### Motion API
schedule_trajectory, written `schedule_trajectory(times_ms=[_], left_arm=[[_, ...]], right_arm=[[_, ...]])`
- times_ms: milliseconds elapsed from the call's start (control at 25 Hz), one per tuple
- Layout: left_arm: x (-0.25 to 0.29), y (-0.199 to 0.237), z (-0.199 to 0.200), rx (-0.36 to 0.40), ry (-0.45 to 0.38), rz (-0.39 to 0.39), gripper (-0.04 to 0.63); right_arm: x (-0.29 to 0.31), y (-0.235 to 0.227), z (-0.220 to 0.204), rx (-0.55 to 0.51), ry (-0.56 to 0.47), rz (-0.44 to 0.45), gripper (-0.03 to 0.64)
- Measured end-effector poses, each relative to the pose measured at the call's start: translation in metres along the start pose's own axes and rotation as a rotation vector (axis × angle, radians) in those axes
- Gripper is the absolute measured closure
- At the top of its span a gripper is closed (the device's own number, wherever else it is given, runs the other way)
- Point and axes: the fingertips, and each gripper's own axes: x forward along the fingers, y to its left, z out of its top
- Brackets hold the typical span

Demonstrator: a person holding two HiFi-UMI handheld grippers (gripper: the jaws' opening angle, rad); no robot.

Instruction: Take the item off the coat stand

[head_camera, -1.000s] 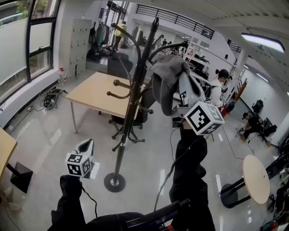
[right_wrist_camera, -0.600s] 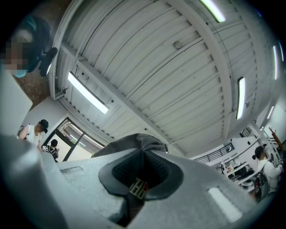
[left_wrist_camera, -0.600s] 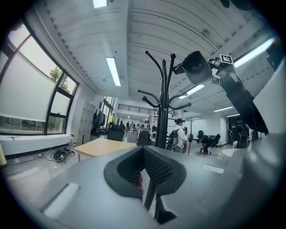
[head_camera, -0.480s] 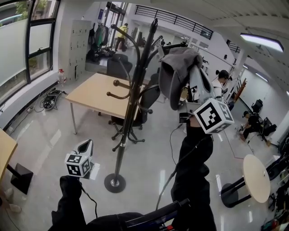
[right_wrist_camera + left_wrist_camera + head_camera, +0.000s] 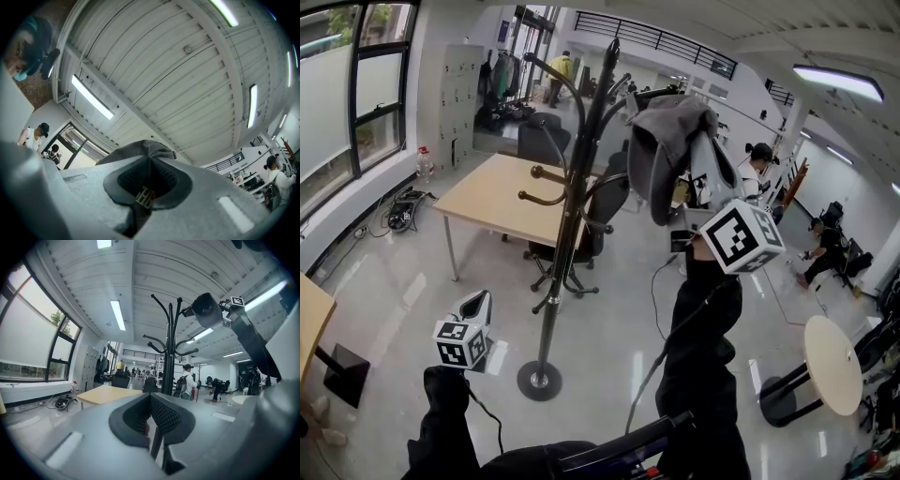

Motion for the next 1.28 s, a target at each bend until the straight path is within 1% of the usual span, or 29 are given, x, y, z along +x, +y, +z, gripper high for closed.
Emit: schedule_trajectory(times_ms=[760, 1280], left_arm=[[0.007, -0.012, 0.001, -0.001, -0.007, -0.038, 0.594], [0.008, -0.013, 0.004, -0.001, -0.013, -0.048, 0.594]], right_arm=[[-0.007, -0.004, 0.029, -0.045, -0.028, -0.03, 0.6], [-0.014, -0.003, 0.05, -0.064, -0.051, -0.046, 0.6]])
